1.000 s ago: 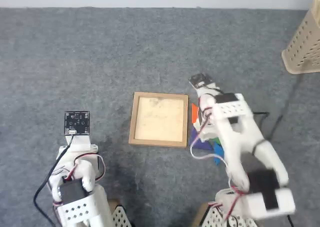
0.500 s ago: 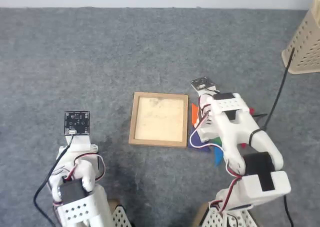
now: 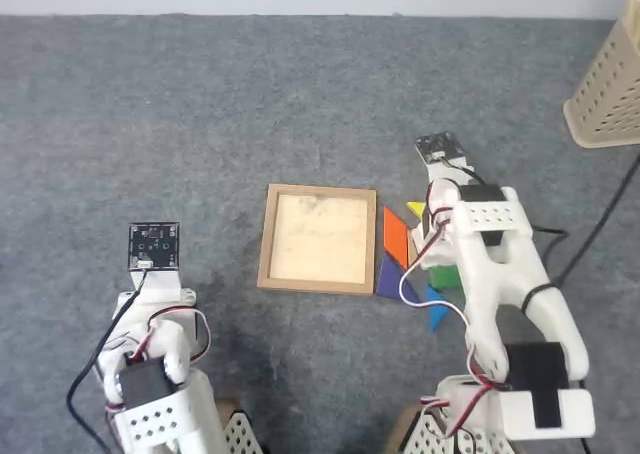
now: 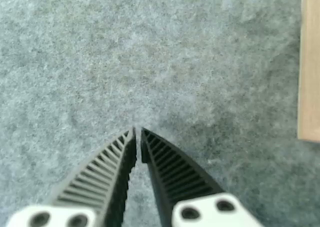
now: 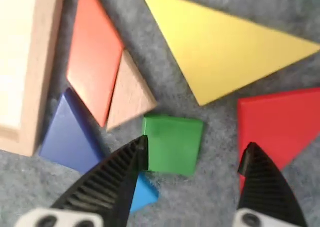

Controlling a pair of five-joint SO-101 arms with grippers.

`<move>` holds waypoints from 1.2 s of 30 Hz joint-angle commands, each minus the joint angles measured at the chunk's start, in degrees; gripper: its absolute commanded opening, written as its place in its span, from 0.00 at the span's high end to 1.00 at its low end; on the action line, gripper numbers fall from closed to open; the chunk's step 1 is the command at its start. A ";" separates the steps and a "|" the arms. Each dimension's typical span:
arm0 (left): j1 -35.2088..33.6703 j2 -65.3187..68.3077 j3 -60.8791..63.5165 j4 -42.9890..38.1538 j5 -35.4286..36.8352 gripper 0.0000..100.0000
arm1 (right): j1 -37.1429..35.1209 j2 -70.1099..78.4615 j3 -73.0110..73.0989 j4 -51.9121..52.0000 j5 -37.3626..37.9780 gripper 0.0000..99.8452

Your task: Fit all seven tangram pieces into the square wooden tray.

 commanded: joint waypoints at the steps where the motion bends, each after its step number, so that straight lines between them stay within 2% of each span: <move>1: -0.26 -0.79 -0.40 0.44 -0.26 0.99 | 0.48 -4.70 -0.44 -0.40 -0.97 0.70; 6: -0.26 -0.79 -0.40 0.44 -0.26 0.99 | 0.75 -5.41 1.32 -0.75 -0.97 0.70; 12: -0.26 -0.79 -0.40 0.44 -0.26 0.99 | 0.48 -9.10 3.52 -0.92 -0.97 0.80; 23: -0.26 -0.79 -0.40 0.44 -0.26 0.99 | 0.84 -12.88 7.21 -3.56 -1.05 0.82; 29: -0.26 -0.79 -0.40 0.44 -0.26 0.99 | 0.84 -16.48 9.14 -3.91 -1.05 0.95; 36: -0.26 -0.79 -0.40 0.44 -0.26 0.99 | 0.84 -19.74 10.90 -3.82 -1.05 0.95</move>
